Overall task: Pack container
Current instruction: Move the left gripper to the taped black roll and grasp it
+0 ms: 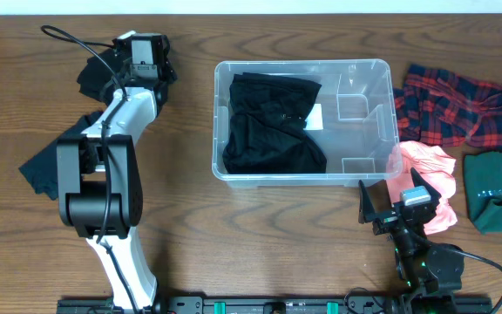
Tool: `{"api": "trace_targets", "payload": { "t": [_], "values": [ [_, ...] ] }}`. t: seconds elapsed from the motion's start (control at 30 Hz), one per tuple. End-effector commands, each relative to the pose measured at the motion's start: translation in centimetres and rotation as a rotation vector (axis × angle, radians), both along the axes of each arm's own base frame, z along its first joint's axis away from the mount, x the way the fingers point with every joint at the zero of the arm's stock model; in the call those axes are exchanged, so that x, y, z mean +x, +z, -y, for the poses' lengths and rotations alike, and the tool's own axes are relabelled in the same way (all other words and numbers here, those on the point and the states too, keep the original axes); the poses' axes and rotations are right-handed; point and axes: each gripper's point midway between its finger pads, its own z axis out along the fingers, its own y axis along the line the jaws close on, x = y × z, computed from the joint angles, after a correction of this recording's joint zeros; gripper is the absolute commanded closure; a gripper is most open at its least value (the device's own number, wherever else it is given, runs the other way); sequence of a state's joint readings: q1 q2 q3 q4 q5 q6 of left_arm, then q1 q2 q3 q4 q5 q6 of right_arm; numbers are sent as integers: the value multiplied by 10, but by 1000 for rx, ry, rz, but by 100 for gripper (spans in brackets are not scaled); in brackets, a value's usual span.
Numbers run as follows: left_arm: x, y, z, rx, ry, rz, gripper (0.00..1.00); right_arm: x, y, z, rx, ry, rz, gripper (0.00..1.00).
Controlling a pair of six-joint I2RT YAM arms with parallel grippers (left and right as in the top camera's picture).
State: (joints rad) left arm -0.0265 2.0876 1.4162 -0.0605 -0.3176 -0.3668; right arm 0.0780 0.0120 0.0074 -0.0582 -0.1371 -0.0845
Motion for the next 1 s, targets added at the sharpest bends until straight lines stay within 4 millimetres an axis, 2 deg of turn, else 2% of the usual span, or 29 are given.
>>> {"api": "trace_targets", "payload": {
  "t": [0.0, 0.27, 0.43, 0.57, 0.97],
  "values": [
    [1, -12, -10, 5, 25, -5, 14, 0, -1, 4, -10, -16, 2, 1],
    [-1, -28, -22, 23, 63, -23, 14, 0, -1, 4, -10, -16, 2, 1],
    [-4, -44, -22, 23, 63, -55, 14, 0, -1, 4, -10, -16, 2, 1],
    [-7, -50, -22, 24, 63, -76, 14, 0, -1, 4, -10, -16, 2, 1],
    [-31, -66, -22, 33, 60, -203, 14, 0, -1, 4, -10, -16, 2, 1]
  ]
}}
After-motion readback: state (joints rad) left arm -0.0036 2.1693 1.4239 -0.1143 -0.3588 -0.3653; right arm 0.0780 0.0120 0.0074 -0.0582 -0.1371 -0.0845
